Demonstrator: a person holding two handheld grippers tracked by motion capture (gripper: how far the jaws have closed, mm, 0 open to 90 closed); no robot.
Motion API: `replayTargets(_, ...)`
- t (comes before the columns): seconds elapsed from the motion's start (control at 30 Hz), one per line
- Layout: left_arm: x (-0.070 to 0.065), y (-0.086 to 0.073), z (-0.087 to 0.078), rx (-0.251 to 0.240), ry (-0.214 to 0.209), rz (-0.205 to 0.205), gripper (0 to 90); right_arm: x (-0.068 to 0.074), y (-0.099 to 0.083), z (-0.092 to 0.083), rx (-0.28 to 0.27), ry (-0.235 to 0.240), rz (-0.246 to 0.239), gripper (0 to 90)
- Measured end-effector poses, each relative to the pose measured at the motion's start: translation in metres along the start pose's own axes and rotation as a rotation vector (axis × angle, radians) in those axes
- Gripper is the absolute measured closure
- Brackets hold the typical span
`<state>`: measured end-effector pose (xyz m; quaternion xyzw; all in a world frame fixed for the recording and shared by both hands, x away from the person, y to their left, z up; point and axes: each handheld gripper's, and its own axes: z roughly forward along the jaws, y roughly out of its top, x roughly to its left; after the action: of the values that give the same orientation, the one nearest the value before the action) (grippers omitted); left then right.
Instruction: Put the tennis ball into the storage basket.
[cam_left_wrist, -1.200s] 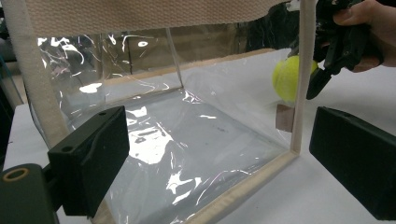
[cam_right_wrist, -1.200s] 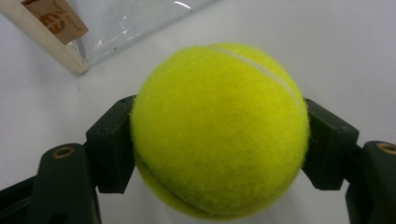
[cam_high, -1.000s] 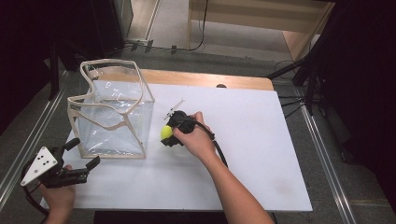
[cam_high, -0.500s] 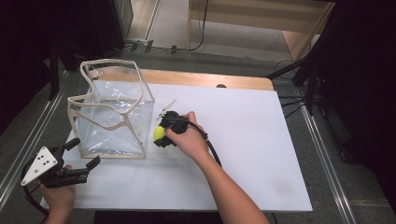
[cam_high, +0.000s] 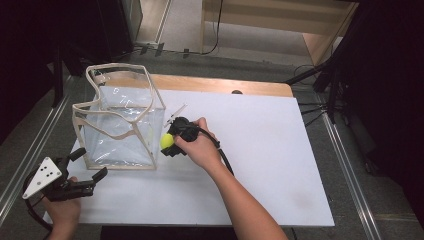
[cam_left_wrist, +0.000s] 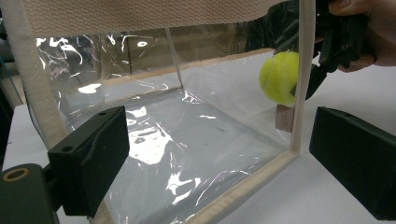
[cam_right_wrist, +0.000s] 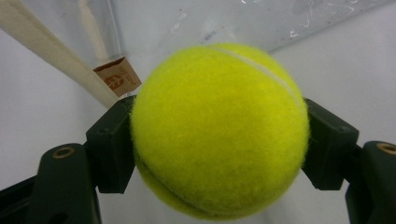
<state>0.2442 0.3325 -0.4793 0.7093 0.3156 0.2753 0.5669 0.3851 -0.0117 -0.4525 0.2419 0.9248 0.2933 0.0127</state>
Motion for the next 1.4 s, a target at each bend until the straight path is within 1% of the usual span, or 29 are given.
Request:
replayTargets(0.27, -0.001, 0.0, 0.0, 0.0, 0.002, -0.001, 5.3, 0.002, 0.007, -0.013, -0.025, 0.006, -0.008, 23.3)
replayTargets(0.37, -0.001, 0.0, 0.001, -0.001, 0.001, -0.001, 5.3, 0.001, 0.008, -0.016, -0.027, 0.01, -0.013, 23.3)
replayTargets(0.43, -0.001, 0.0, 0.0, 0.0, 0.002, -0.001, 5.3, 0.003, 0.01, -0.019, -0.024, 0.01, -0.006, 23.3)
replayTargets(0.5, -0.001, 0.0, 0.001, 0.0, 0.001, -0.001, 5.3, 0.003, 0.012, -0.023, -0.03, 0.006, -0.017, 23.3)
replayTargets(0.53, -0.001, 0.0, 0.001, -0.001, 0.0, -0.001, 5.3, 0.003, 0.013, -0.024, -0.029, 0.013, -0.021, 23.3)
replayTargets(0.63, -0.001, 0.0, 0.001, -0.001, 0.0, -0.002, 5.3, 0.003, 0.015, -0.027, -0.03, 0.016, -0.019, 23.3)
replayTargets(0.77, -0.001, 0.0, 0.001, -0.003, 0.006, -0.003, 5.3, 0.002, 0.02, -0.036, -0.047, 0.01, -0.037, 23.3)
replayTargets(0.87, -0.001, 0.0, 0.0, -0.003, 0.004, -0.006, 5.3, 0.002, 0.023, -0.04, -0.048, 0.005, -0.048, 23.3)
replayTargets(1.0, -0.001, 0.0, 0.0, -0.004, 0.002, -0.006, 5.3, 0.003, 0.026, -0.043, -0.039, 0.006, -0.048, 23.3)
replayTargets(1.03, 0.0, 0.0, 0.0, -0.004, 0.001, -0.006, 5.3, 0.004, 0.027, -0.046, -0.033, 0.01, -0.039, 23.3)
replayTargets(1.1, 0.0, 0.0, 0.0, -0.006, 0.0, -0.007, 5.3, 0.003, 0.028, -0.048, -0.041, 0.012, -0.041, 23.3)
replayTargets(1.17, 0.0, 0.0, 0.0, -0.005, 0.0, -0.006, 5.3, 0.003, 0.029, -0.049, -0.034, 0.011, -0.035, 23.3)
replayTargets(1.37, 0.0, 0.0, 0.001, -0.006, -0.001, -0.008, 5.3, 0.002, 0.034, -0.056, -0.036, 0.008, -0.046, 23.3)
replayTargets(1.4, 0.0, 0.0, 0.001, -0.005, 0.0, -0.008, 5.3, 0.002, 0.035, -0.057, -0.036, 0.013, -0.054, 23.3)
